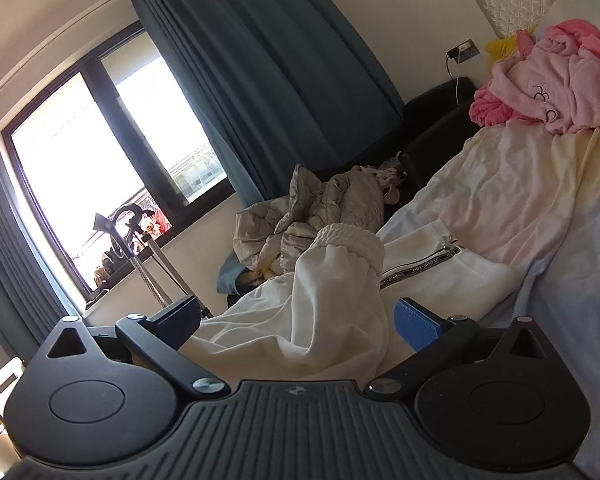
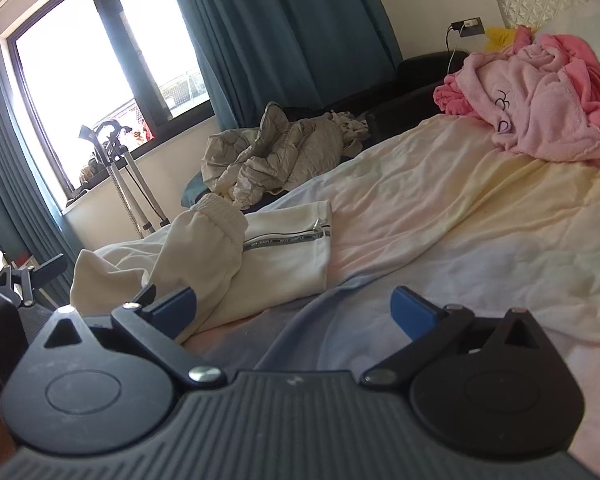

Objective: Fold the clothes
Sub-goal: 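Move the left tool to the ribbed cuff of the cream sweatpants and grasp it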

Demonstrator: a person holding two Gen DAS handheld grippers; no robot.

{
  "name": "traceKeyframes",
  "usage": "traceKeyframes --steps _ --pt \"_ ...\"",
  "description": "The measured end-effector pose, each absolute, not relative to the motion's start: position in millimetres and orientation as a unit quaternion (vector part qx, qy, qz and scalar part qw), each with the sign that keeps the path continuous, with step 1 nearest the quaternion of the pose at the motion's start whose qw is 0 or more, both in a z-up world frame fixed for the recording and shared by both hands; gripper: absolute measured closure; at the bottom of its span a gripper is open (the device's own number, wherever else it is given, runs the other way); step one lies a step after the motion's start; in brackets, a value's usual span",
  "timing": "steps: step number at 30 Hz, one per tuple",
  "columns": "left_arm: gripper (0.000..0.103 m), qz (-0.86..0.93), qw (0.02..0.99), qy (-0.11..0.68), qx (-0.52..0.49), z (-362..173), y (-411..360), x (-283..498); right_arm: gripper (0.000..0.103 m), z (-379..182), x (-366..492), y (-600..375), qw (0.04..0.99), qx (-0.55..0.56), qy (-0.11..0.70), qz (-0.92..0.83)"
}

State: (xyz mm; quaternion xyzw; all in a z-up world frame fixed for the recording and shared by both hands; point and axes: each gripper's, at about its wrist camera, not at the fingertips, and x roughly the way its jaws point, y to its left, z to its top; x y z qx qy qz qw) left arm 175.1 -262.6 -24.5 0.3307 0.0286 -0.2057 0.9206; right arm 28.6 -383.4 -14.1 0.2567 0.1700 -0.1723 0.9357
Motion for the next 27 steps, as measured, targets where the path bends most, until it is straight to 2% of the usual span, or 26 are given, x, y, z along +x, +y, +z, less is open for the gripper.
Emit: traceKeyframes --steps 7,9,10,11,12,13,15,19,27 --pt "0.0 -0.167 0.922 0.094 0.337 -38 -315 257 0.0 -32 40 -397 0.925 0.282 0.177 -0.183" --pt "0.005 -0.157 0.925 0.116 0.325 -39 -317 271 0.0 -39 45 -399 0.927 0.275 0.176 -0.185" --pt "0.02 -0.152 0.927 0.128 0.319 -39 -319 278 0.0 -43 48 -400 0.927 0.272 0.177 -0.186" --pt "0.052 -0.147 0.928 0.139 0.313 -39 -320 286 0.0 -47 51 -401 0.926 0.272 0.18 -0.188" --pt "0.07 -0.141 0.929 0.15 0.306 -39 -321 293 0.0 -53 54 -402 0.926 0.274 0.181 -0.187" --pt "0.094 -0.136 0.93 0.161 0.3 -40 -322 300 0.0 -58 56 -402 0.925 0.276 0.186 -0.184" --pt "0.096 -0.134 0.933 0.17 0.288 -36 -321 305 0.0 -64 62 -399 0.925 0.273 0.197 -0.177" --pt "0.099 -0.165 0.942 0.153 0.25 1 -294 261 0.0 -62 64 -390 0.933 0.256 0.195 -0.162" --pt "0.1 -0.178 0.967 0.142 0.117 77 -185 160 0.0 -39 35 -375 0.947 0.231 0.163 -0.153"
